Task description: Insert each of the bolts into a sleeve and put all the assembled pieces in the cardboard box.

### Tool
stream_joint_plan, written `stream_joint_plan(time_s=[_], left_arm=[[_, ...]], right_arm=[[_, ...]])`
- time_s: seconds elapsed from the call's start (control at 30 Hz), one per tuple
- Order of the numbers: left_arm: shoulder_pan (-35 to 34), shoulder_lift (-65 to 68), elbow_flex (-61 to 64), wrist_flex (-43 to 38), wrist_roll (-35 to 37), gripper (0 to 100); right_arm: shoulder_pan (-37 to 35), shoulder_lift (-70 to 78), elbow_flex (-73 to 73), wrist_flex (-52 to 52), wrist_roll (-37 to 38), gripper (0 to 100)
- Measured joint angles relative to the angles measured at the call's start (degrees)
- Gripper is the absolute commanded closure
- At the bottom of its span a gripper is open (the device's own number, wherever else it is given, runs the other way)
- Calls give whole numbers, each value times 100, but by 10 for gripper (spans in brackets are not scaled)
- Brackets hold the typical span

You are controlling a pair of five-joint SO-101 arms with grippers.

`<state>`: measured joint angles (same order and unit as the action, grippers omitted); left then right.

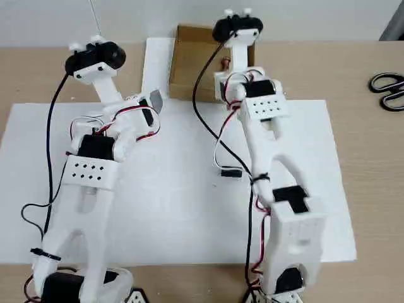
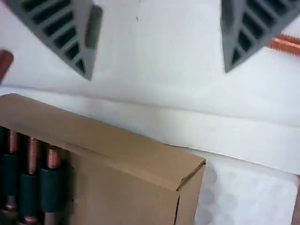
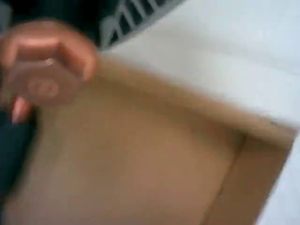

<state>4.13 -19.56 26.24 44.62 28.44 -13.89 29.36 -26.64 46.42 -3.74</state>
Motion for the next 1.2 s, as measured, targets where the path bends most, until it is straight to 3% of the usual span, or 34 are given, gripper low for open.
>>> stream_joint_plan(time_s=[0.5, 1.0, 1.2], left_arm=[[0, 0, 0, 158, 0, 830], [0, 0, 0, 202, 0, 830], [0, 0, 0, 202, 0, 830]], right_arm=[[-62, 2391, -2066, -1644, 651, 993], [-396, 2769, -3314, -1741, 686, 988], [-378, 2831, -3279, -1732, 686, 805]])
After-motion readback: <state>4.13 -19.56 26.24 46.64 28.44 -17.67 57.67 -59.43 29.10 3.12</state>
